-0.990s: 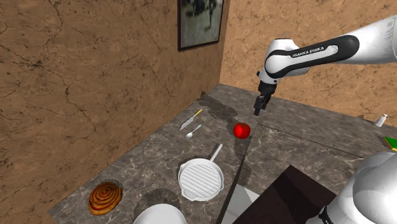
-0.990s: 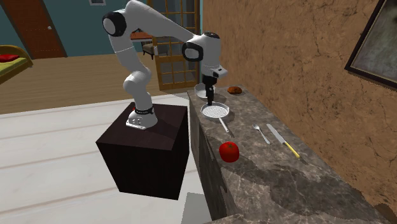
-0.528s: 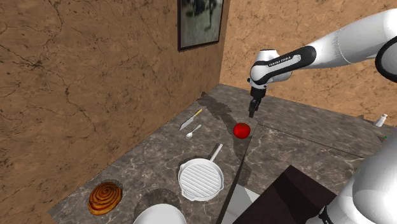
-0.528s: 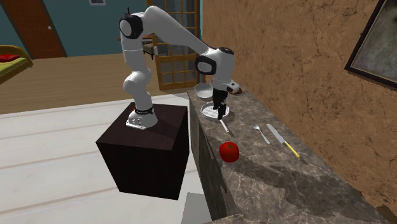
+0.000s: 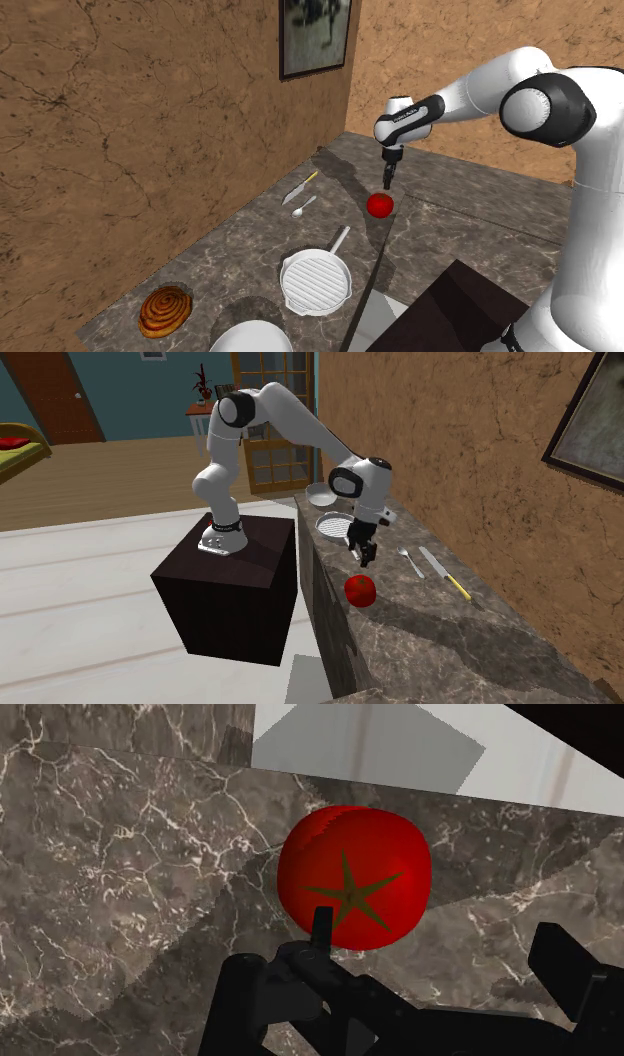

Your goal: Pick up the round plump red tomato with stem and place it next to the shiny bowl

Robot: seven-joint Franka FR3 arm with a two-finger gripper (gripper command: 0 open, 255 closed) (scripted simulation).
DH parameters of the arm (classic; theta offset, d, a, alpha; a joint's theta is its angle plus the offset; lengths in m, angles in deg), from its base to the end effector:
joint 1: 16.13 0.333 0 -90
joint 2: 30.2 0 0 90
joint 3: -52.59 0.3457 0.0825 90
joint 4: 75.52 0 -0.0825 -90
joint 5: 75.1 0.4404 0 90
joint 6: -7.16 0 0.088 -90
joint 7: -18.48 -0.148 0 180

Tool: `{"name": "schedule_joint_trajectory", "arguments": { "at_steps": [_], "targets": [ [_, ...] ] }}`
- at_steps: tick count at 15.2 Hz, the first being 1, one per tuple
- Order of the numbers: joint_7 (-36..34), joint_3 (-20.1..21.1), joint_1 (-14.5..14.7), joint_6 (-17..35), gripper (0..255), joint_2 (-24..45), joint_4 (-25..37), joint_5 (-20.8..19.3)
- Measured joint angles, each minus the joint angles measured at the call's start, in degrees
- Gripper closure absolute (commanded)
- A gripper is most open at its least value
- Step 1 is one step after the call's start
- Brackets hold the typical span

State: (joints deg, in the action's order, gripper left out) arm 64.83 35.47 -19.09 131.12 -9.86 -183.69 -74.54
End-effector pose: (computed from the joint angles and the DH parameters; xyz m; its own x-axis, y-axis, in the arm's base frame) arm 0.6319 -0.2241 0.2743 0.8877 0.4465 -0.1126 0.4512 -0.8922 0.0190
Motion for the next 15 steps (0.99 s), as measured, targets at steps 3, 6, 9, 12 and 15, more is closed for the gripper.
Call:
{"name": "schedule_joint_trajectory", "arguments": {
  "at_steps": [3,6,9,12,15],
  "targets": [
    [3.36,0.62,-1.6,0.36,0,7.16,6.34,0.5],
    [3.95,0.9,-1.87,1.22,0,9.18,7.39,0.61],
    [4.22,1.07,-2.15,3.11,0,10.42,6.71,0.87],
    [4.39,1.2,-2.39,4.26,0,11.42,6.55,1.09],
    [4.44,1.22,-2.44,4.55,0,11.59,6.46,1.14]
  ]
}}
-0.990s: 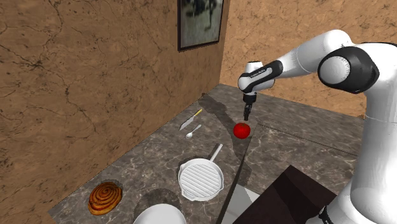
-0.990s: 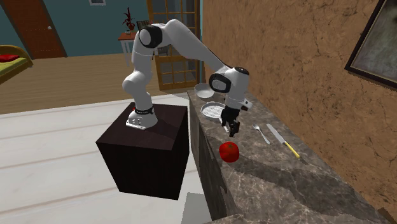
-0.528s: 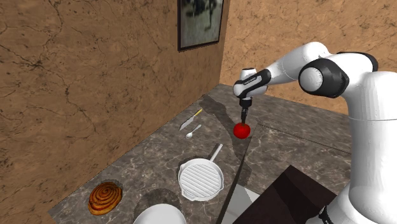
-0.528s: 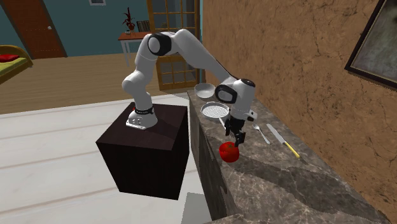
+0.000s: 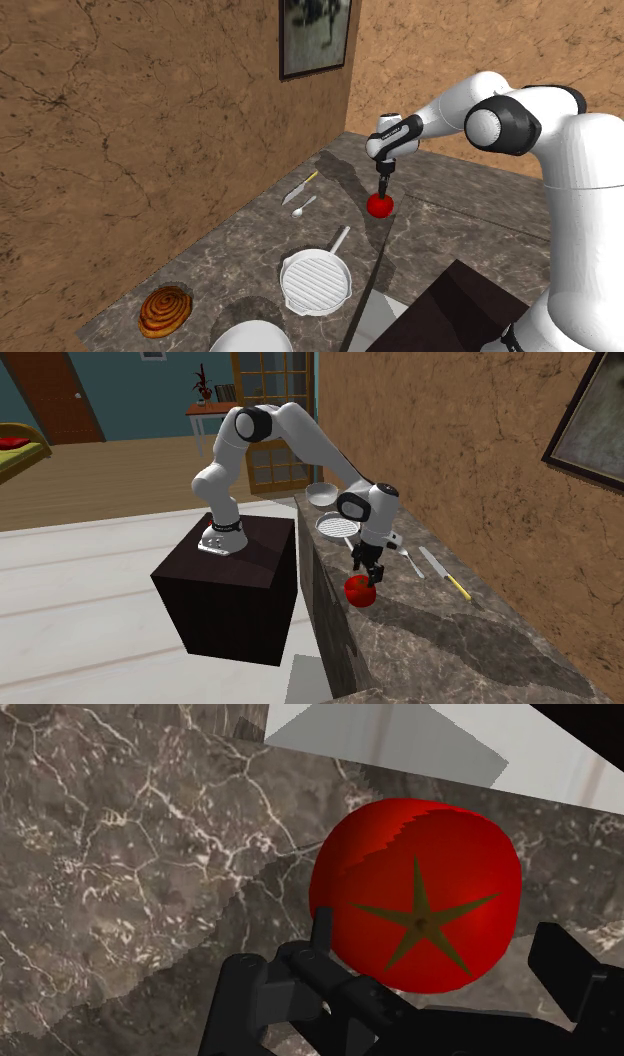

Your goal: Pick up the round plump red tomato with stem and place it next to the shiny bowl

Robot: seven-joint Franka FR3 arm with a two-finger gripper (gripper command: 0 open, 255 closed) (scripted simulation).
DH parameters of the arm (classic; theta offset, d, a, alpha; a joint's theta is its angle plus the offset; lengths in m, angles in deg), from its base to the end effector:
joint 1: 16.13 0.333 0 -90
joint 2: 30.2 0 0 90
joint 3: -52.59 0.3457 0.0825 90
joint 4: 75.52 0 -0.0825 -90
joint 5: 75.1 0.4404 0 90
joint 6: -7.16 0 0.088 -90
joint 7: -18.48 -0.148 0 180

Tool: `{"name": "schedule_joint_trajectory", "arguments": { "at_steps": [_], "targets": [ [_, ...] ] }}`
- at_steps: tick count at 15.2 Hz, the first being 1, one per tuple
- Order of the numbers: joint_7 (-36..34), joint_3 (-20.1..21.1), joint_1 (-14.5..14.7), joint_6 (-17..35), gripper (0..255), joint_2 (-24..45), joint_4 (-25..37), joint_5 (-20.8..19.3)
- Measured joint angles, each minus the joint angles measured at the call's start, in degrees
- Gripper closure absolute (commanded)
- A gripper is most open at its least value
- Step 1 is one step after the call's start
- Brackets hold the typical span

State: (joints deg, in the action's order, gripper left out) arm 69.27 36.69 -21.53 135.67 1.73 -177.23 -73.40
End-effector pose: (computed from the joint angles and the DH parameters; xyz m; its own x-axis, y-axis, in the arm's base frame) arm 0.6611 -0.2467 0.1967 0.8551 0.4995 -0.1390 0.5072 -0.8615 0.0245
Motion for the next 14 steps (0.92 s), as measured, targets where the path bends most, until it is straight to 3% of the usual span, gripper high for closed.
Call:
{"name": "schedule_joint_trajectory", "arguments": {
  "at_steps": [2,3,14],
  "targets": [
    [0.01,0.0,-0.01,0.05,0,0.01,-0.03,0.0],
    [0.01,0.0,-0.01,0.05,255,0.01,-0.03,0.0],
    [-0.01,-0.04,0.05,-0.13,255,-0.29,-0.12,-0.06]
  ]
}}
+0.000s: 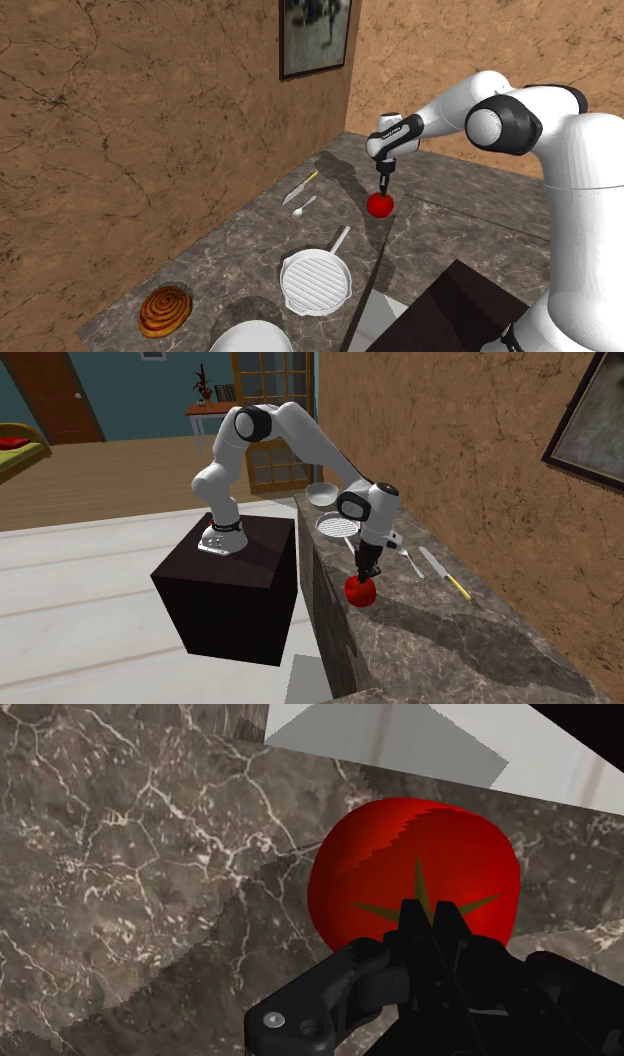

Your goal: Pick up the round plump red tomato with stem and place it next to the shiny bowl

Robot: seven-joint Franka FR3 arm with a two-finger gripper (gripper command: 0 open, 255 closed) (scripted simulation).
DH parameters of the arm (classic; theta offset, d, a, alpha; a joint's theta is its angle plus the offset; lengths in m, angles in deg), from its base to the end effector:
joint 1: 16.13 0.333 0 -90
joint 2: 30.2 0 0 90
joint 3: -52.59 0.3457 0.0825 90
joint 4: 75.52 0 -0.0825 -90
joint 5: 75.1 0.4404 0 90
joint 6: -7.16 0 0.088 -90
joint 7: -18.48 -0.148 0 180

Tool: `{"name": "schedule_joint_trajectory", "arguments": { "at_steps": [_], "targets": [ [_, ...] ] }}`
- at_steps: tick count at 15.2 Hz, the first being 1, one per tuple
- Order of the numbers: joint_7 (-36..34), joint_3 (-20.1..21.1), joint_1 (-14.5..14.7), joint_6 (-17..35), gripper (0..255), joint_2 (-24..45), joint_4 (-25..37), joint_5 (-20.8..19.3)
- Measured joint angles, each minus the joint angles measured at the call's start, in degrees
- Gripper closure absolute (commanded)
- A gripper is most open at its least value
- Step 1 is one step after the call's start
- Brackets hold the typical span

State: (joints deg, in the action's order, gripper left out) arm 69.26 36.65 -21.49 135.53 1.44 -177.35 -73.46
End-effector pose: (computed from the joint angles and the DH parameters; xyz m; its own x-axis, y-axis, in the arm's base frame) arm 0.6606 -0.2466 0.1991 0.8551 0.4995 -0.1387 0.5073 -0.8614 0.0248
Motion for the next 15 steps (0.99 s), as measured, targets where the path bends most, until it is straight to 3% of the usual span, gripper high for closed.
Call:
{"name": "schedule_joint_trajectory", "arguments": {
  "at_steps": [15],
  "targets": [
    [-0.08,-0.96,0.72,-8.61,255,-6.01,2.74,-1.45]
  ]
}}
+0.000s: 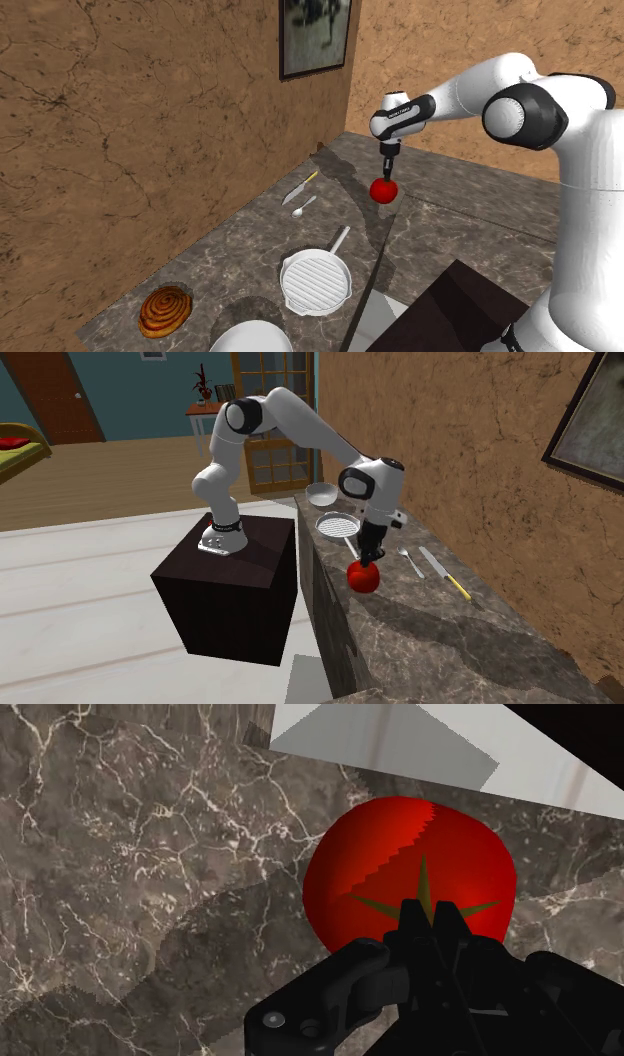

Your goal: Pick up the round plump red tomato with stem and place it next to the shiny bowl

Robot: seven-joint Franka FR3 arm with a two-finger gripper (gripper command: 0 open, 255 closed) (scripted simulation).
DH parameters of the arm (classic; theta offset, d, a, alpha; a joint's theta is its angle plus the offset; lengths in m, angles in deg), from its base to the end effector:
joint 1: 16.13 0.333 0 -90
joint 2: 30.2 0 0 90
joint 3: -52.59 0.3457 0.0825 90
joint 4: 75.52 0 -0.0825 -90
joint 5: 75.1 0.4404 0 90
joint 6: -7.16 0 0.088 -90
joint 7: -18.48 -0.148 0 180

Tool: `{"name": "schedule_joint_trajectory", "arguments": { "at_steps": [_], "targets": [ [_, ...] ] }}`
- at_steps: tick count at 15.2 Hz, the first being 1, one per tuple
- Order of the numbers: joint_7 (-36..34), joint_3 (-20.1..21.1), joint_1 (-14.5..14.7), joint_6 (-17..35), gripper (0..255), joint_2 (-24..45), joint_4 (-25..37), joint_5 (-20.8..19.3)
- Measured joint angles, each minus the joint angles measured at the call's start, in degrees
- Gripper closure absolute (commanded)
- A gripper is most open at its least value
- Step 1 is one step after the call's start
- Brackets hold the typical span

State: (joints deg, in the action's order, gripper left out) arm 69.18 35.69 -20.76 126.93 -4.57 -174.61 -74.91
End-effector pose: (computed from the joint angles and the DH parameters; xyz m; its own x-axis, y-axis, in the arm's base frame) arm 0.6642 -0.2475 0.2833 0.8551 0.4996 -0.1386 0.5074 -0.8614 0.0248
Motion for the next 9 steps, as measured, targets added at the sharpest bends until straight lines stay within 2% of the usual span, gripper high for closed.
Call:
{"name": "schedule_joint_trajectory", "arguments": {
  "at_steps": [9],
  "targets": [
    [0.12,-0.45,0.28,-5.58,255,-3.17,2.51,-0.79]
  ]
}}
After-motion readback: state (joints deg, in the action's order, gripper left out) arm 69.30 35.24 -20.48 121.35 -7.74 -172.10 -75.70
